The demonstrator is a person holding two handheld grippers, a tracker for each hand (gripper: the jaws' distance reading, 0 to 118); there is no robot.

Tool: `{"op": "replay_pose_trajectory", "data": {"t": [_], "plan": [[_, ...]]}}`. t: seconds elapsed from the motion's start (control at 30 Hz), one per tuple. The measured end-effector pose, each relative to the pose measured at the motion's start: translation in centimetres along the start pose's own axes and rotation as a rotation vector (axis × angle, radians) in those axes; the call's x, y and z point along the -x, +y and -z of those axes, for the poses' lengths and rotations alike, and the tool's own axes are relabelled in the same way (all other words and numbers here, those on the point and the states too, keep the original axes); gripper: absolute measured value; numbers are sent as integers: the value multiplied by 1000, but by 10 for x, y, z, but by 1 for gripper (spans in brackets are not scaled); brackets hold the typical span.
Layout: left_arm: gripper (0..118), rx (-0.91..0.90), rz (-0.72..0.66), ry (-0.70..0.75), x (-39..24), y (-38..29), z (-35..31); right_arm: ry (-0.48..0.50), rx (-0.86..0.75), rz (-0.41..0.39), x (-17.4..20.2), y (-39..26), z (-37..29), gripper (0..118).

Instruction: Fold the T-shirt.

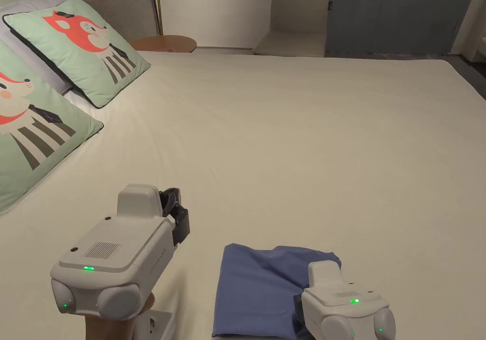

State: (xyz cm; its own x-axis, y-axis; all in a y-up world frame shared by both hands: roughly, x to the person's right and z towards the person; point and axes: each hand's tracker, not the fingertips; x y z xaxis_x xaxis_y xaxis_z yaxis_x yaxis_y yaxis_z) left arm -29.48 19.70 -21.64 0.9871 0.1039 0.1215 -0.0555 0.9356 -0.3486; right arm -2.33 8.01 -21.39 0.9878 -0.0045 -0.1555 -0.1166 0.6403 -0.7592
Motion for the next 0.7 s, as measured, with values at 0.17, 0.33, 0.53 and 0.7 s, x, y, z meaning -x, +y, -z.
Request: {"op": "replay_pose_trajectory", "data": {"t": [0.17, 0.33, 0.53, 0.7], "plan": [[19, 251, -224, -140, 13, -30, 33, 47, -19, 61, -12, -5, -3, 1], [107, 505, -397, -290, 18, -60, 68, 64, -18, 72, -14, -5, -5, 1], [107, 632, -384, -329, 16, -82, 88, 70, -30, 83, -18, -9, -2, 1], [82, 705, -440, -385, 12, -93, 92, 74, -34, 80, -18, -8, -1, 1]]}}
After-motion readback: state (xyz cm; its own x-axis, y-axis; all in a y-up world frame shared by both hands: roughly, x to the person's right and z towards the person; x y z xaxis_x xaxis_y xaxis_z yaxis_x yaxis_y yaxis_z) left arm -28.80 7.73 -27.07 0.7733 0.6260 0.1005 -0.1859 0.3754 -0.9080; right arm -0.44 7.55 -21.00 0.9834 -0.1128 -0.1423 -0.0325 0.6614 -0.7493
